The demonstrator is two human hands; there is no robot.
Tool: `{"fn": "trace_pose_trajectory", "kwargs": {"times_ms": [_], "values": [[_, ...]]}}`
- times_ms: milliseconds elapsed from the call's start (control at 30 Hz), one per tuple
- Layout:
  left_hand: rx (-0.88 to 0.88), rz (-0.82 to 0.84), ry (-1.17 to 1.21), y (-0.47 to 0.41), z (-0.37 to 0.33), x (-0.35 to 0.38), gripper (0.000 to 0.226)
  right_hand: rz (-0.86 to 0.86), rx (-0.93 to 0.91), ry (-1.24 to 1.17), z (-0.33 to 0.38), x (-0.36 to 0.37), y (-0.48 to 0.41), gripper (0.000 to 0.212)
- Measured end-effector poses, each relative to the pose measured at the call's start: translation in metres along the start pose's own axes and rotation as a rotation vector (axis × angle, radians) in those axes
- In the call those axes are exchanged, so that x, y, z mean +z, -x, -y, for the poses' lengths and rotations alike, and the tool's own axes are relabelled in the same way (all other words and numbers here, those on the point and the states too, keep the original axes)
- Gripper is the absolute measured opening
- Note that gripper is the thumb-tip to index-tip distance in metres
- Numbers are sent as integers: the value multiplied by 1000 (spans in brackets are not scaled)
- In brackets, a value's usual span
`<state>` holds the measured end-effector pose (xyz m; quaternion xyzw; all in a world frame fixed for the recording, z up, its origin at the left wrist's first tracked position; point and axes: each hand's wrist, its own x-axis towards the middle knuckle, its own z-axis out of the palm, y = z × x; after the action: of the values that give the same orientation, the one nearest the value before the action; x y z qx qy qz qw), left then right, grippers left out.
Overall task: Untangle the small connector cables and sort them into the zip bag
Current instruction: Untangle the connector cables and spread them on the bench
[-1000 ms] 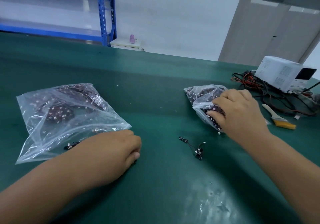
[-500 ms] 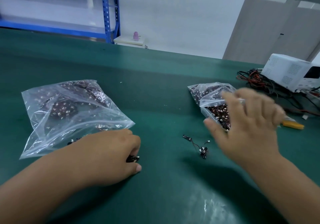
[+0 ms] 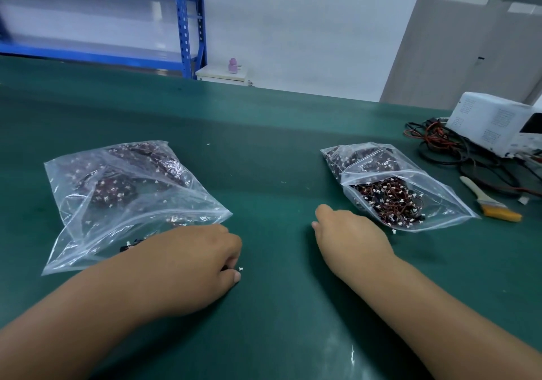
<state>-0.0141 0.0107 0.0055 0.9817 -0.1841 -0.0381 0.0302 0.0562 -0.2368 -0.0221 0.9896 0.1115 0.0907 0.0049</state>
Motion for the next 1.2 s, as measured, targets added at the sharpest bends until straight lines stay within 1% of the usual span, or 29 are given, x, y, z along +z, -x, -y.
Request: {"fn": "trace_pose_trajectory", "kwargs": {"times_ms": [100, 367, 400, 433, 533, 567, 600, 633, 733, 767, 833, 867, 900, 933, 967, 1000, 1033, 1067, 1100, 1133, 1200], "values": [[15, -22, -1, -1, 1, 2, 23, -18, -42, 0, -10, -2, 6, 32], [71, -85, 17, -6, 4, 6, 16, -108, -158, 23, -8, -15, 22, 25], [68, -96, 23, -7, 4, 6, 16, -162, -177, 15, -7, -22, 22, 23], [64, -110, 30, -8, 5, 7, 16, -250, -189, -6, -9, -29, 23, 22], [65, -153, 47, -9, 8, 9, 17, -644, -173, -122, -31, -43, 20, 17], [70, -168, 56, -9, 8, 10, 17, -735, -162, -133, -39, -46, 18, 15], [79, -183, 66, -10, 8, 11, 18, -785, -152, -122, -48, -48, 16, 14], [89, -195, 76, -10, 8, 11, 19, -788, -134, -86, -55, -49, 12, 12], [112, -207, 104, -11, 6, 11, 24, -725, -45, 38, -66, -48, 9, 13], [116, -210, 110, -12, 6, 11, 25, -743, -57, 42, -65, -48, 12, 13], [119, -221, 119, -12, 7, 10, 26, -774, -146, -21, -59, -54, 18, 13], [120, -230, 122, -12, 7, 10, 25, -734, -174, -77, -53, -57, 22, 14], [122, -240, 122, -12, 6, 10, 25, -628, -172, -142, -47, -59, 25, 17], [124, -248, 119, -12, 6, 10, 24, -447, -127, -212, -40, -60, 28, 23], [122, -251, 113, -10, 6, 9, 25, -226, -47, -265, -35, -59, 29, 30], [114, -245, 104, -9, 6, 9, 27, -10, 35, -272, -32, -55, 30, 35], [102, -235, 93, -7, 6, 7, 30, 160, 81, -235, -31, -50, 31, 38], [88, -221, 79, -6, 7, 6, 33, 280, 93, -193, -31, -46, 31, 40], [75, -204, 66, -5, 7, 5, 34, 352, 90, -180, -31, -44, 32, 40], [61, -191, 55, -4, 7, 5, 31, 380, 82, -198, -31, -42, 31, 37], [41, -181, 46, -5, 6, 5, 23, 384, 73, -253, -33, -39, 28, 33]]}}
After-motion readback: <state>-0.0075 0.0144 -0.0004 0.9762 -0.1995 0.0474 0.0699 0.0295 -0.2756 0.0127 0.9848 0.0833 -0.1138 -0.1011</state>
